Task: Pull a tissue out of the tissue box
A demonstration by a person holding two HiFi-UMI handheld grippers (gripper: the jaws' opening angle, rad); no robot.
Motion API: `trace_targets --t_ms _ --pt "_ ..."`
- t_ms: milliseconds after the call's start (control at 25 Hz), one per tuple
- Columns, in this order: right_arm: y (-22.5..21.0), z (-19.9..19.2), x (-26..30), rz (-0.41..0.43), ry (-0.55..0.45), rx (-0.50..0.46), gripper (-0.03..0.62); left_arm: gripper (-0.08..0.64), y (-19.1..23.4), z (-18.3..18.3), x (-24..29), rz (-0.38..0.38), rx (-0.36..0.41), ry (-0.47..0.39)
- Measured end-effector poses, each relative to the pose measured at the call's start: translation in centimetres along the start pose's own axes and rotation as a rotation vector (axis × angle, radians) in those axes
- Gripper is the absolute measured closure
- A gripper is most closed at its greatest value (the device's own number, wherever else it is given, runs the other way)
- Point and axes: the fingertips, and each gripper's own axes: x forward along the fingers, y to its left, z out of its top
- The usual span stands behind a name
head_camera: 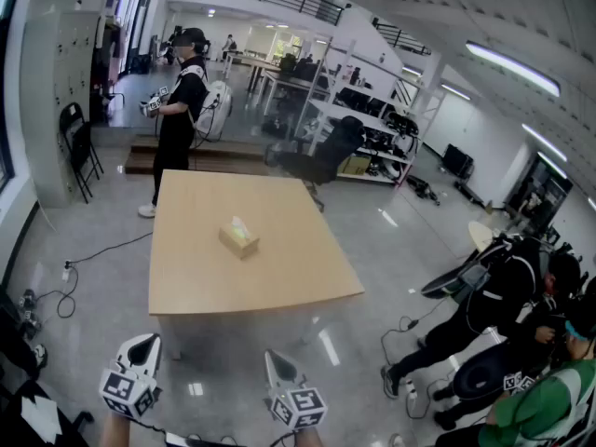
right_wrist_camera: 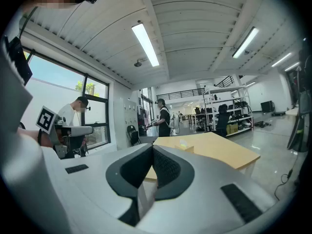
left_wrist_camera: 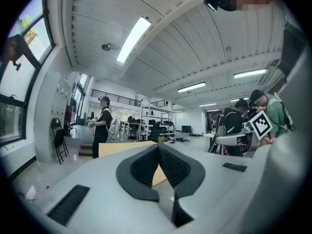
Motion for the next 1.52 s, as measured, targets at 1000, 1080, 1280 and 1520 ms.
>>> trace_targets --t_ms 1000,1080,1280,1520 --pt "-4.5 0.0 0.4 0.035 -0.001 0.02 0.581 0.552 -3.5 -0.9 4.6 -0.01 0.003 0.004" --pt "-4.9 -0.2 0.4 0.039 -0.001 0.019 0.581 0.552 -4.2 -1.2 4.9 -0.008 0.003 0.006" --pt "-5.6 -0.4 0.1 0.058 0.003 0.023 0.581 0.552 -5.3 -1.5 5.2 0.006 -0.002 0.007" --pt "-6.7 -0.6 0.7 0.057 0.002 0.024 0.581 0.552 -5.3 -1.5 6.4 0.008 0.005 0.005"
